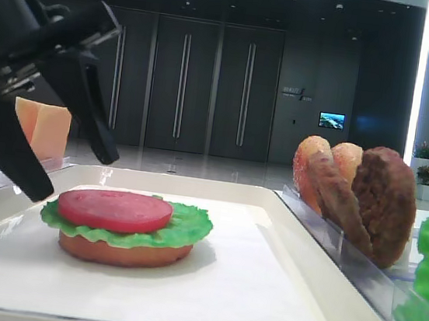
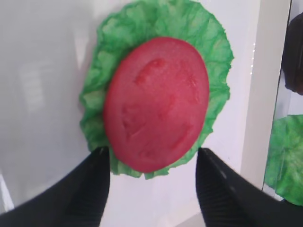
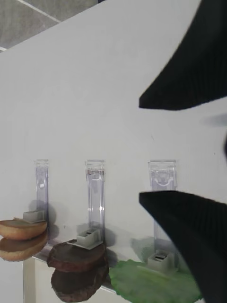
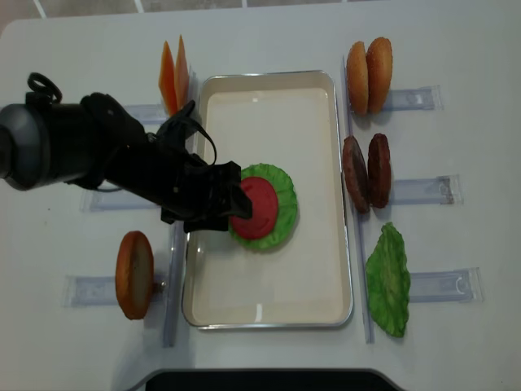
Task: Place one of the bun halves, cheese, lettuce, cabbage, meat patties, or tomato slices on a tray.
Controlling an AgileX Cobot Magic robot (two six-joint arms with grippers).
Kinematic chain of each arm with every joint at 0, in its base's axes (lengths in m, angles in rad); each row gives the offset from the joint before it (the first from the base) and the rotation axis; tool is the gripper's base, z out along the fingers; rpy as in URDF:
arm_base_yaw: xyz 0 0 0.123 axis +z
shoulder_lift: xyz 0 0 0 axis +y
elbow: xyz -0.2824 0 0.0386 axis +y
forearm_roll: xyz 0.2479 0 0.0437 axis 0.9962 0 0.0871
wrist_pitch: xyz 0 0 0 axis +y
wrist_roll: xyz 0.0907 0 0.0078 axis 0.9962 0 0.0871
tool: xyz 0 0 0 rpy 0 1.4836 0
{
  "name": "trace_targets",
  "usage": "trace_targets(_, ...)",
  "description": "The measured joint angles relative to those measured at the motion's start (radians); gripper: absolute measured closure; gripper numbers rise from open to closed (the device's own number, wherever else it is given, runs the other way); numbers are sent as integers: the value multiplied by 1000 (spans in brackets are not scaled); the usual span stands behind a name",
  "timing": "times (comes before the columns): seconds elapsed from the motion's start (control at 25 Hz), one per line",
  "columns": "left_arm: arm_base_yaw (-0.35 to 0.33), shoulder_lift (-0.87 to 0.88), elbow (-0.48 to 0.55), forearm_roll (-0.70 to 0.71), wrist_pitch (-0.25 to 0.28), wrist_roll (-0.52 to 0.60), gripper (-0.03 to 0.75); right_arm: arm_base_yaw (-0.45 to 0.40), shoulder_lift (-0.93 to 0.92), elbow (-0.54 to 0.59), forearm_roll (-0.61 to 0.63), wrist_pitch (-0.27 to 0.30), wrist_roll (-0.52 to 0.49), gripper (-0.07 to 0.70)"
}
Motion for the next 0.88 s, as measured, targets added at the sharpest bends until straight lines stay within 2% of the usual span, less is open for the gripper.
trace_targets(0.08, 0, -30, -28, 83, 14, -76, 277, 0, 0, 0, 0, 0, 0, 261)
trace_targets(0.2, 0, -65, -100, 181, 63, -171, 277, 0, 0, 0, 0, 0, 0, 261)
trace_targets(0.36, 0, -88, -258, 389, 170, -350, 277, 0, 0, 0, 0, 0, 0, 261)
trace_targets(0.52, 0, -89, -436, 738, 360, -599, 292, 0, 0, 0, 0, 0, 0, 261)
trace_targets(0.64, 0, -89, -527, 1000, 508, -737, 314, 0, 0, 0, 0, 0, 0, 261)
trace_targets(0.68, 0, -89, -546, 1053, 539, -766, 318, 0, 0, 0, 0, 0, 0, 261)
trace_targets(0.76, 1, -89, -566, 1112, 562, -789, 323, 0, 0, 0, 0, 0, 0, 261)
trace_targets(0.88, 5, -89, -573, 1139, 561, -793, 324, 0, 0, 0, 0, 0, 0, 261)
